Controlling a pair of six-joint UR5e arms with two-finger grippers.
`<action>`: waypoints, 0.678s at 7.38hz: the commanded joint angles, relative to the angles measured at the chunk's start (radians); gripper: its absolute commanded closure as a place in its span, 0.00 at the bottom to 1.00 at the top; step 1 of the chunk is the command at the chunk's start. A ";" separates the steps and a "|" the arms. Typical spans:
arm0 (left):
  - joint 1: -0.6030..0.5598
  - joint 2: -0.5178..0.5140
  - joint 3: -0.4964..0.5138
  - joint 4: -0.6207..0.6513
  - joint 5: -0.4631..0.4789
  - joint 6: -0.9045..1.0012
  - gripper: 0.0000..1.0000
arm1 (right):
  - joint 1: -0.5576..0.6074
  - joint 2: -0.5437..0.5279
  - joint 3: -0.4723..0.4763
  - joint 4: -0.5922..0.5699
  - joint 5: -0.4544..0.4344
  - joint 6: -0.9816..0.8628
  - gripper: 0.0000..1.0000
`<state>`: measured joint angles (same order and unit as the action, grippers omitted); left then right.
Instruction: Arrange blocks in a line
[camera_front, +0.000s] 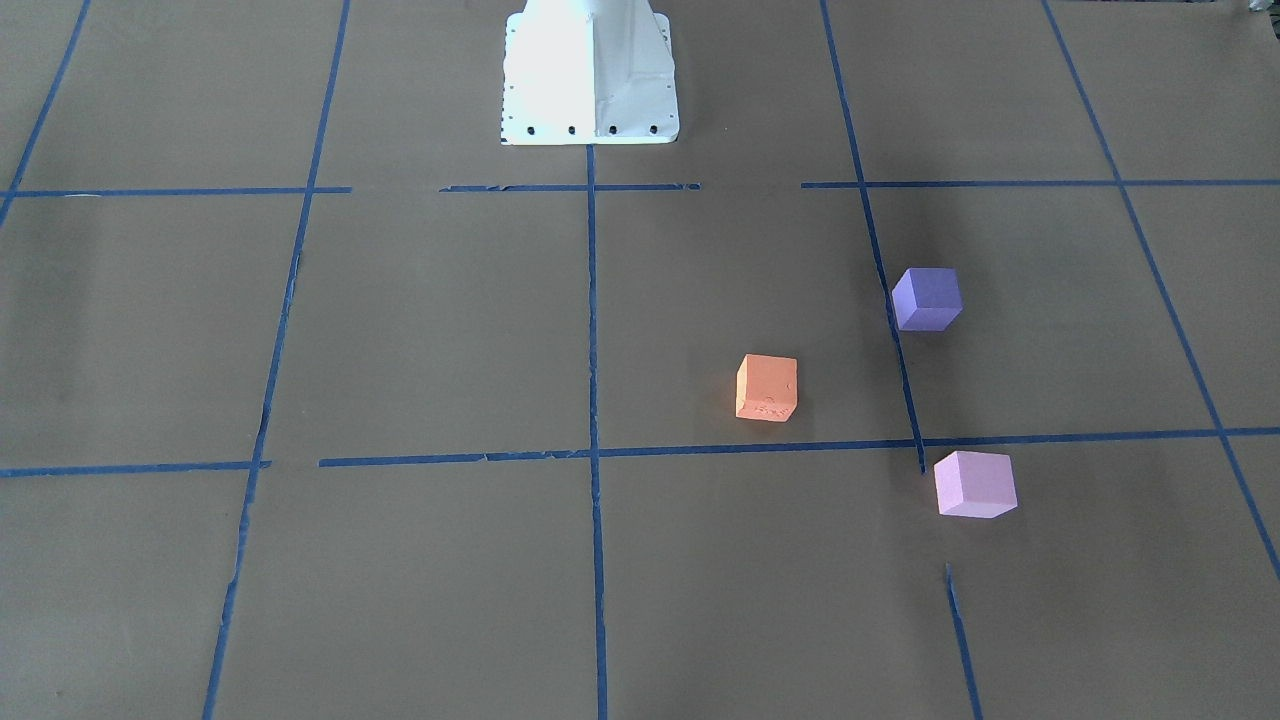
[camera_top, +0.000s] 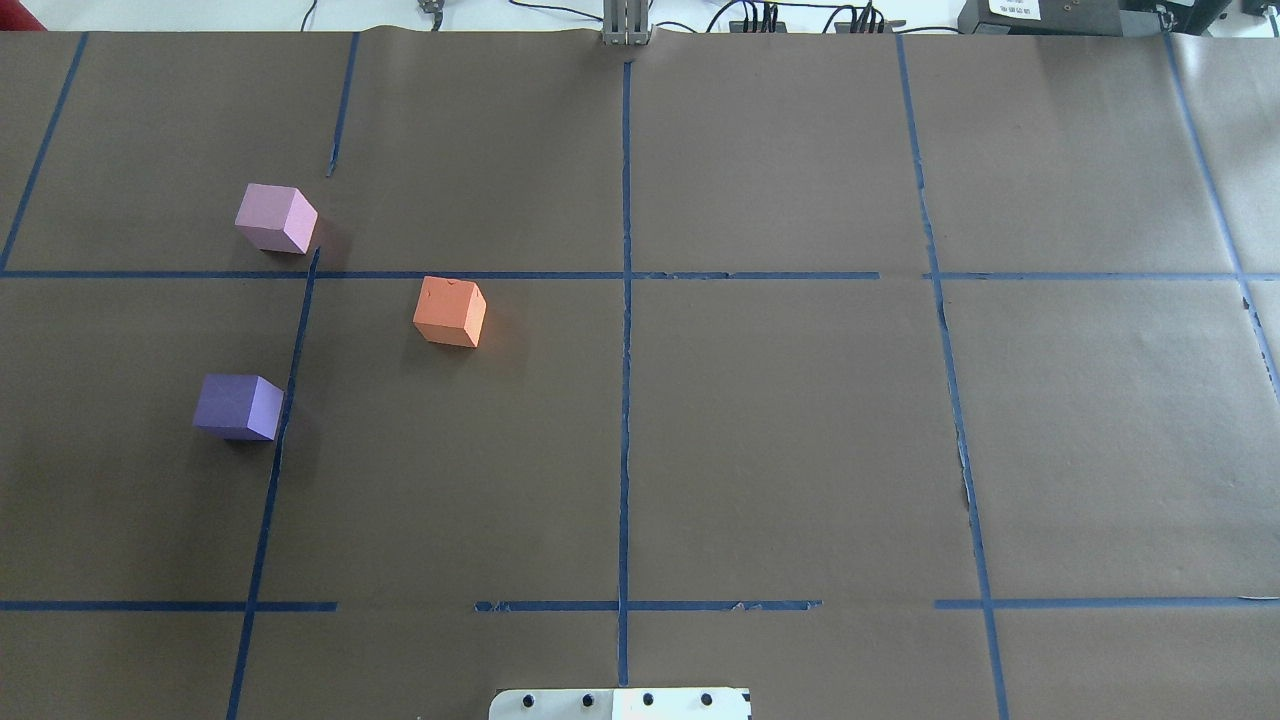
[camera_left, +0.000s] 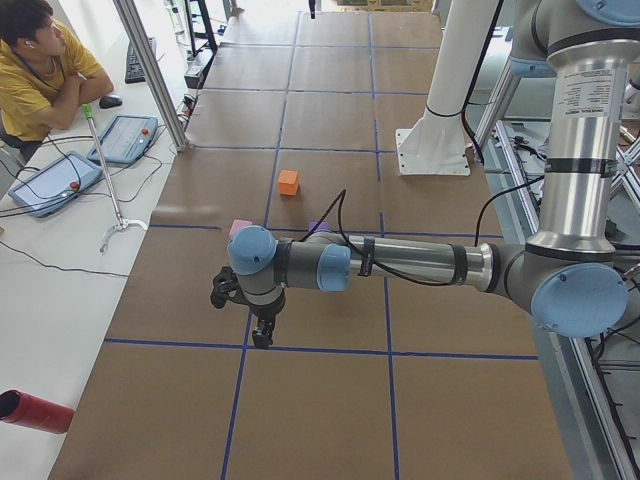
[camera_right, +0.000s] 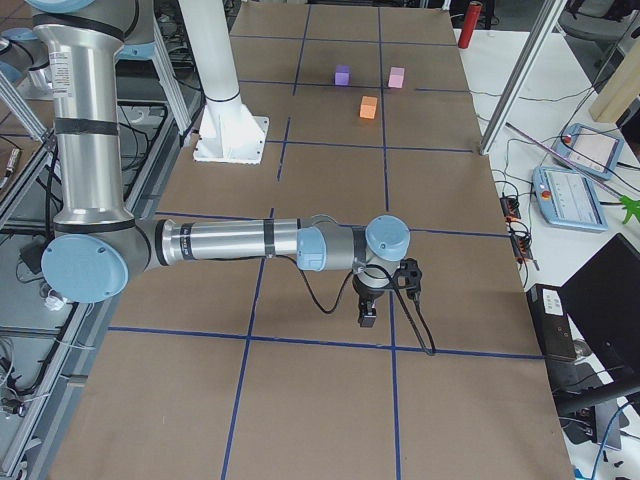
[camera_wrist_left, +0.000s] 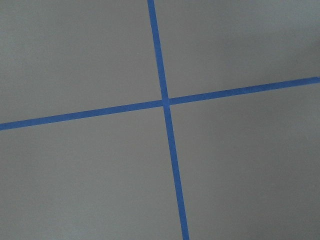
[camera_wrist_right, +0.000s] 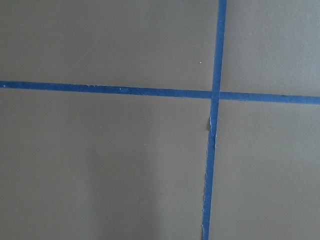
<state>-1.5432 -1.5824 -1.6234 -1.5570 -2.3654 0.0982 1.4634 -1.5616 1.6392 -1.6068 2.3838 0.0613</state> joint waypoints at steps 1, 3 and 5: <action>0.002 -0.002 -0.003 -0.002 0.000 0.008 0.00 | 0.000 0.000 -0.001 0.001 0.000 0.000 0.00; 0.006 -0.025 0.001 -0.073 -0.003 0.006 0.00 | 0.000 0.000 0.001 0.001 0.000 0.000 0.00; 0.058 -0.039 -0.024 -0.219 -0.009 -0.094 0.00 | 0.000 0.000 -0.001 0.001 0.000 0.000 0.00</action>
<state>-1.5248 -1.6094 -1.6327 -1.7116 -2.3721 0.0790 1.4634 -1.5616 1.6388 -1.6061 2.3838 0.0613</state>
